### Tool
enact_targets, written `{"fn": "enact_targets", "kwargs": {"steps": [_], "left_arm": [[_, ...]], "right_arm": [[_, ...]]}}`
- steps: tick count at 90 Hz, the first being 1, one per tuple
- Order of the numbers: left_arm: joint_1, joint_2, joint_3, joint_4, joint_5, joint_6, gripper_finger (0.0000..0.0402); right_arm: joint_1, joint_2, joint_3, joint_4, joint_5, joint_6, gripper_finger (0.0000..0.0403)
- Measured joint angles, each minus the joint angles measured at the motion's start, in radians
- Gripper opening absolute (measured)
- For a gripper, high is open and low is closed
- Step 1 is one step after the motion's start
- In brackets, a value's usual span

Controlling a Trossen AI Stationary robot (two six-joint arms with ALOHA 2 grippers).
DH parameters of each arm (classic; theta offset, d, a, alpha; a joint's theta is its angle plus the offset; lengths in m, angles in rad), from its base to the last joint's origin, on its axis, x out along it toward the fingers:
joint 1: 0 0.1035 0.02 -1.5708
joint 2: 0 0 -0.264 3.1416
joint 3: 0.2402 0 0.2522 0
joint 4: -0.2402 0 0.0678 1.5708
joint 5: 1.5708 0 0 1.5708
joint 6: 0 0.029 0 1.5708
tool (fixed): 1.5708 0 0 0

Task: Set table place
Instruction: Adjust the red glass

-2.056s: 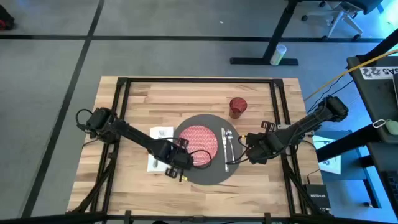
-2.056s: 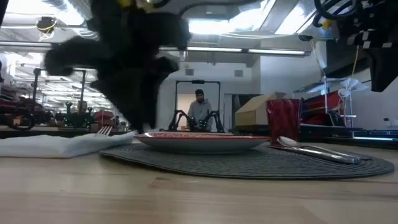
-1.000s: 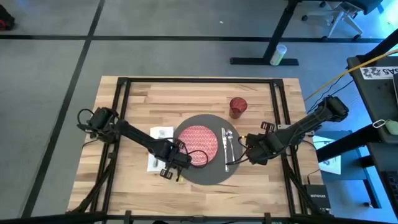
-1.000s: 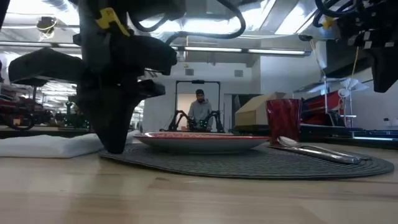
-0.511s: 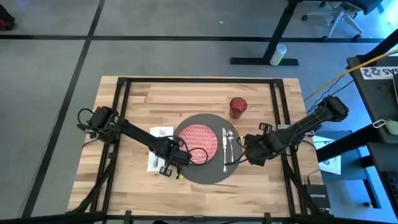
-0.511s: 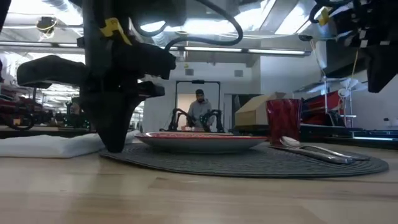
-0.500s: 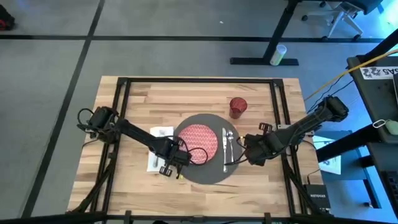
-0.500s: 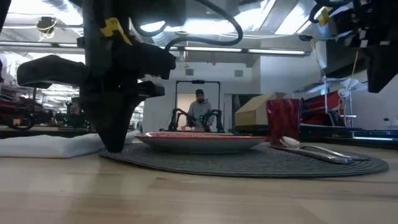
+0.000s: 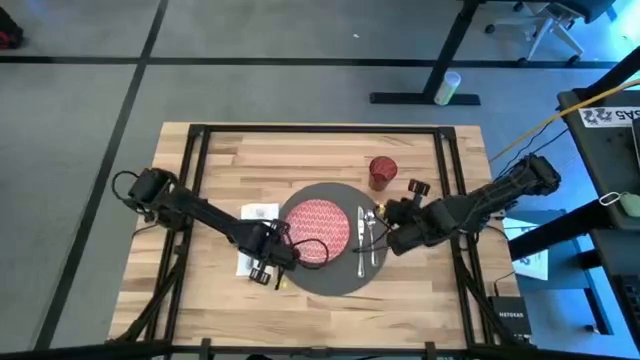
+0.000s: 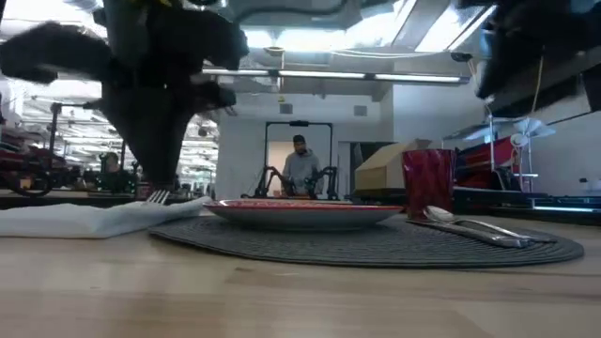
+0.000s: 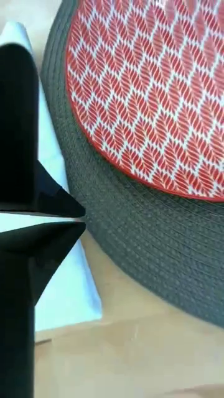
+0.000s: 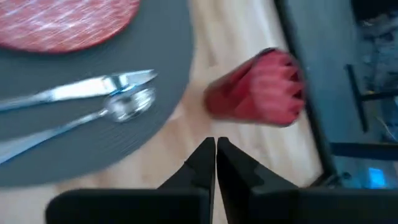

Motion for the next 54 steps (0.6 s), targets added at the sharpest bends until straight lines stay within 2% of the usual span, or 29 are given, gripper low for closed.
{"fn": "enact_targets", "kwargs": {"steps": [10,29,43,54], "left_arm": [[0.001,-0.041,0.0,-0.001,-0.055,-0.02,0.0005],[0.001,-0.103,0.001,-0.04,-0.296,-0.092,0.0005],[0.002,-0.128,0.001,-0.023,-0.314,-0.105,0.0005],[-0.006,-0.149,-0.019,0.058,-0.313,-0.093,0.0005]], "right_arm": [[-0.108,0.0,0.003,0.032,0.001,-0.12,0.0],[-0.328,0.0,0.003,0.224,-0.058,-0.476,0.0],[-0.504,0.0,0.003,0.346,-0.204,-0.708,0.0],[-0.622,0.0,0.003,0.4,-0.322,-0.82,0.0]]}}
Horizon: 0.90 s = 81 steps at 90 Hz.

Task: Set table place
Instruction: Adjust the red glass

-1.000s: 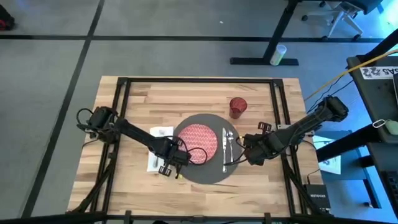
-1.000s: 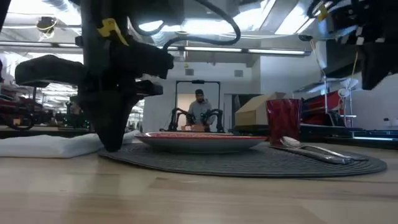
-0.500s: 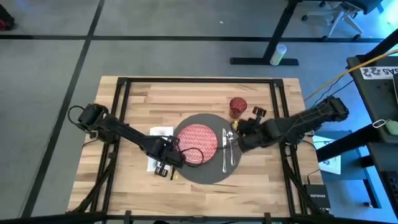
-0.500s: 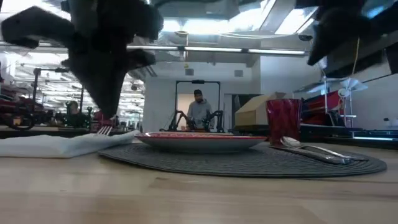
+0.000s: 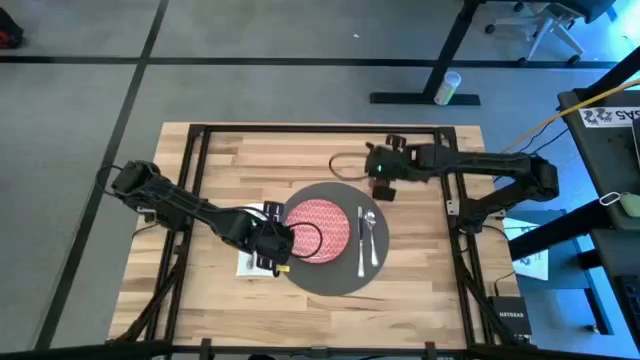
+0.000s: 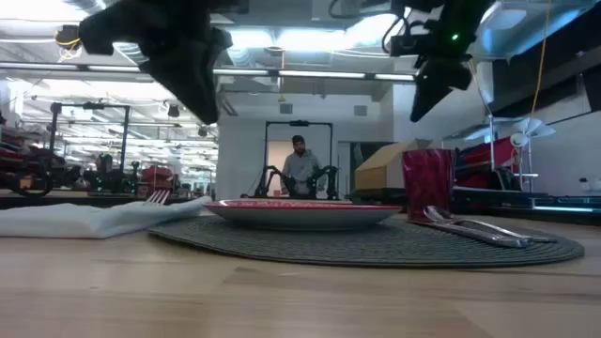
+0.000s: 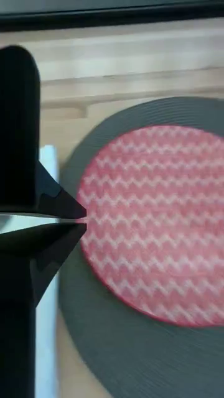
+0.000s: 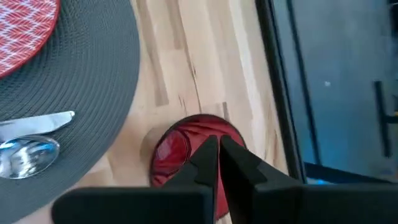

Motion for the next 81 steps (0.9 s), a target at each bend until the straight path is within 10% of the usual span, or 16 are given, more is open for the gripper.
{"fn": "enact_targets", "kwargs": {"steps": [48,81], "left_arm": [[0.049,-0.23,-0.336,0.559,0.293,0.016,0.0005],[0.139,-0.316,-0.527,0.798,0.723,-0.011,0.0005]], "right_arm": [[-0.151,0.032,-0.005,-0.037,-0.173,-0.136,0.0],[-0.151,0.175,-0.005,-0.065,-0.2,-0.17,0.0]]}}
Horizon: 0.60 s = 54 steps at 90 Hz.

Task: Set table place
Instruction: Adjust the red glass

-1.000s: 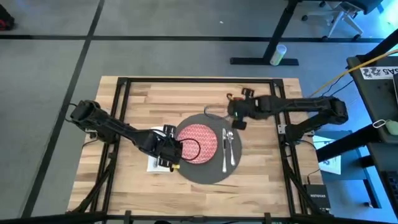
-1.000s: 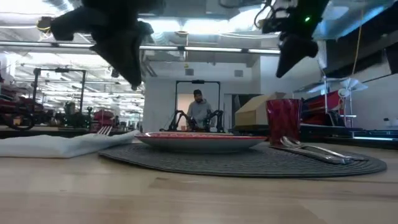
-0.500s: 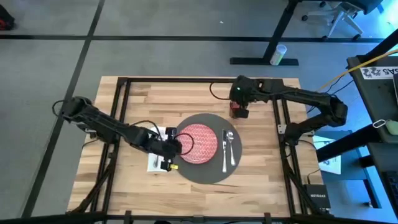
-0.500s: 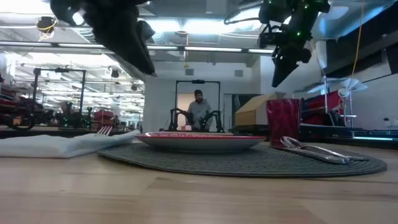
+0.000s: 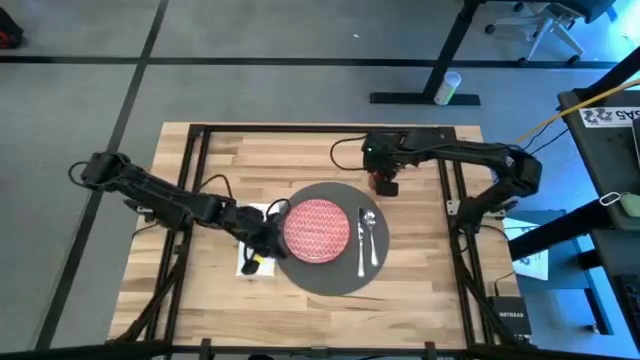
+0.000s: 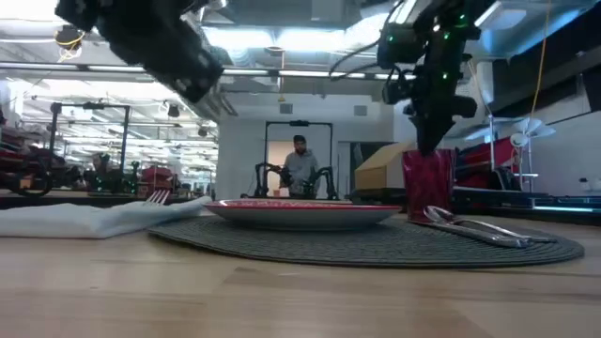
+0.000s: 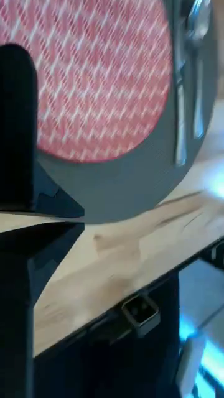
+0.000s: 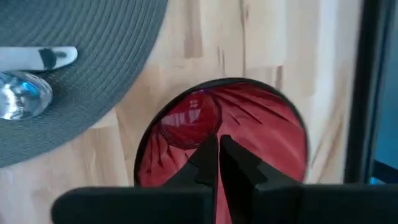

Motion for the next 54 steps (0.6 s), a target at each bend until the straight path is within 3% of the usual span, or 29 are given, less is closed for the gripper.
{"fn": "enact_targets", "kwargs": {"steps": [11,30,54], "left_arm": [[0.024,0.0,-0.017,0.009,0.017,0.003,0.0005],[0.056,0.0,-0.087,0.18,0.055,-0.025,0.0005],[0.067,0.0,-0.091,0.175,0.065,-0.03,0.0005]], "right_arm": [[0.0,0.019,0.0,-0.008,-0.008,-0.013,0.0],[0.0,0.023,0.0,-0.025,-0.084,-0.032,0.0],[0.0,0.023,0.0,-0.048,-0.083,-0.054,0.0]]}}
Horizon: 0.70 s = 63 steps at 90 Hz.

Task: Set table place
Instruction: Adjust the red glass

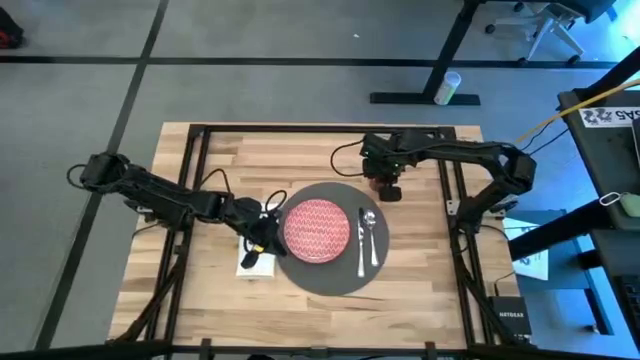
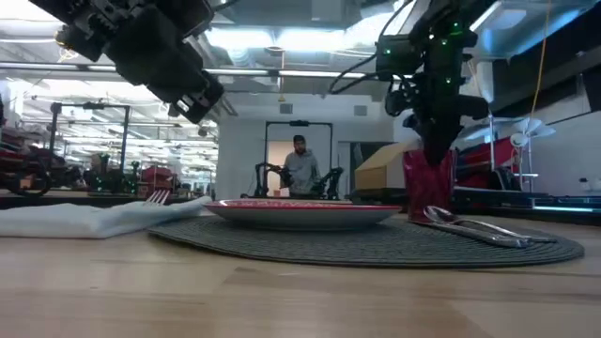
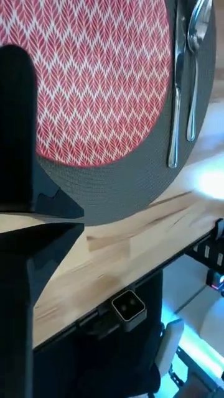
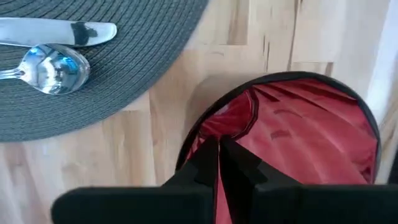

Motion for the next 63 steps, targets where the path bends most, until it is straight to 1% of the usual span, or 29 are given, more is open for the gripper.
{"fn": "enact_targets", "kwargs": {"steps": [13,45,63], "left_arm": [[0.0,0.0,0.0,-0.003,0.0,0.007,0.0005],[0.0,0.0,0.0,-0.003,0.0,0.007,0.0005],[0.0,0.0,0.0,-0.003,0.0,0.007,0.0005]], "right_arm": [[0.0,0.0,0.0,0.002,0.002,-0.02,0.0],[0.0,0.0,0.0,0.003,-0.1,-0.045,0.0],[0.0,0.0,0.0,0.002,-0.135,-0.049,0.0]]}}
